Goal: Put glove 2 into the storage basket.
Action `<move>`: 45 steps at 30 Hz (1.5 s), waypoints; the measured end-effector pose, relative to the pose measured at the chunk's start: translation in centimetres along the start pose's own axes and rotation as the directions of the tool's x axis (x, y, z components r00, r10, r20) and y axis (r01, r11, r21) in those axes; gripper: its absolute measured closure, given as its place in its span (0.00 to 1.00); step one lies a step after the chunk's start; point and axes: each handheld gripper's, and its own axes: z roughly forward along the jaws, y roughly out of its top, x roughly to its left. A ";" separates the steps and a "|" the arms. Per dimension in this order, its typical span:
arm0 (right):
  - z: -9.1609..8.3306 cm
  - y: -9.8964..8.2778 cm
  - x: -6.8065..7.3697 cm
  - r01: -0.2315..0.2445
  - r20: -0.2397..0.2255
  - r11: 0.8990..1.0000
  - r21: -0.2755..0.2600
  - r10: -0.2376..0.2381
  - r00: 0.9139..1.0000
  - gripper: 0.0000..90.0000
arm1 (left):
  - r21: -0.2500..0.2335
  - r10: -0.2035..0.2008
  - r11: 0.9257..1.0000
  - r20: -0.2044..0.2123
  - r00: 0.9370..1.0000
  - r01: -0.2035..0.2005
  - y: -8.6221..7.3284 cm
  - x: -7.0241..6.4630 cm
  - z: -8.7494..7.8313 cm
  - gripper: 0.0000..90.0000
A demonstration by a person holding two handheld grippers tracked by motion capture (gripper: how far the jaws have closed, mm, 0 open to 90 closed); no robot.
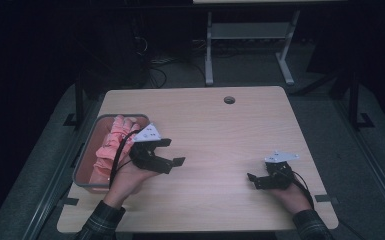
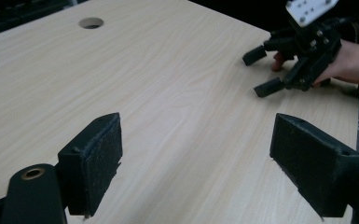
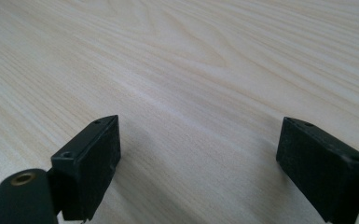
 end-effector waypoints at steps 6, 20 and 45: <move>0.0 0.0 0.0 -0.003 -0.001 1.000 0.002 0.003 1.000 0.15 | 0.044 0.010 0.999 0.026 1.000 -0.011 -1.2 -1.4 2.4 0.18; 0.0 0.0 0.0 -0.002 -0.002 1.000 0.003 0.002 1.000 0.15 | 0.107 0.035 0.994 0.020 0.999 -0.037 -4.3 -2.4 5.8 0.18; 0.0 0.0 0.0 0.003 -0.005 1.000 0.001 -0.003 1.000 0.15 | 0.207 0.079 0.976 -0.038 0.996 -0.070 -7.3 -2.5 9.6 0.14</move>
